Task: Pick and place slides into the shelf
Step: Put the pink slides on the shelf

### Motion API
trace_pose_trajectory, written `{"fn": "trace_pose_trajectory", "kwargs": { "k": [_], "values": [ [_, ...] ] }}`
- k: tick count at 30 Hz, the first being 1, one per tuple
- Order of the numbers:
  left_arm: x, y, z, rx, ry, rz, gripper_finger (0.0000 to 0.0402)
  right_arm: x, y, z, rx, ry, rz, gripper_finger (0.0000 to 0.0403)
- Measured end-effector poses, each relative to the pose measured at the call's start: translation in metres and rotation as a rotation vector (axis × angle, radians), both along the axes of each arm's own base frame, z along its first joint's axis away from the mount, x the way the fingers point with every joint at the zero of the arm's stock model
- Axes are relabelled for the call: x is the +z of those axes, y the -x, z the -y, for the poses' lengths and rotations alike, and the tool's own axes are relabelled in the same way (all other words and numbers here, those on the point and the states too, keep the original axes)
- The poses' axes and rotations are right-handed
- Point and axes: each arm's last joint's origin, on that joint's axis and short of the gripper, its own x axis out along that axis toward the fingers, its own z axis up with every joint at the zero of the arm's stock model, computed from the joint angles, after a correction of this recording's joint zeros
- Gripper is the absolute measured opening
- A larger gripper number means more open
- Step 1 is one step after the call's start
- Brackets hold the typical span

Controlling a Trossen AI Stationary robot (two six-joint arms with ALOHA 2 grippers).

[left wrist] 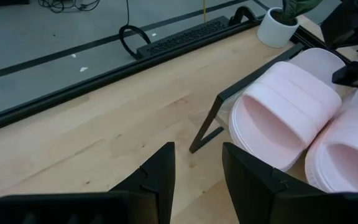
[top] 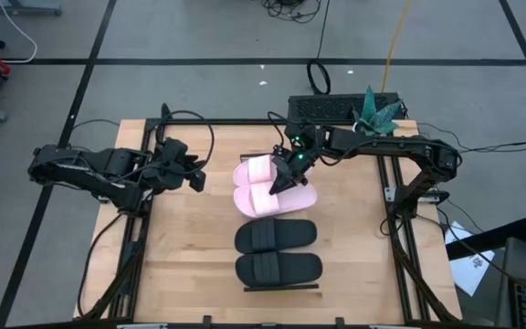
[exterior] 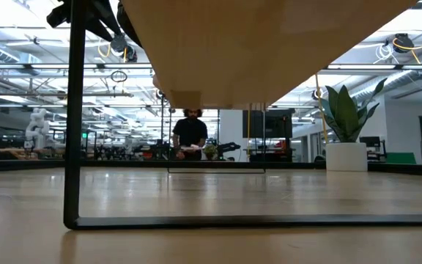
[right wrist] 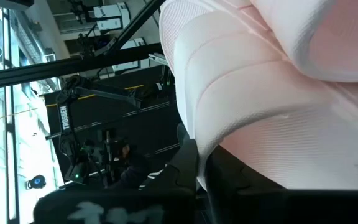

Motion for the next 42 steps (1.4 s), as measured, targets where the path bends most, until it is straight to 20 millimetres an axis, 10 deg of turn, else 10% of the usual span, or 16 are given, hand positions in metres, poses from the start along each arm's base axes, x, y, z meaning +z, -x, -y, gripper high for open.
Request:
{"fn": "trace_pose_trajectory", "kwargs": {
  "k": [42],
  "values": [
    [0.0000, 0.0000, 0.0000, -0.010, -0.009, -0.009, 0.0129, 0.0038, 0.0005, 0.0000, 0.037, -0.078, 0.000, 0.0014]
  ]
}}
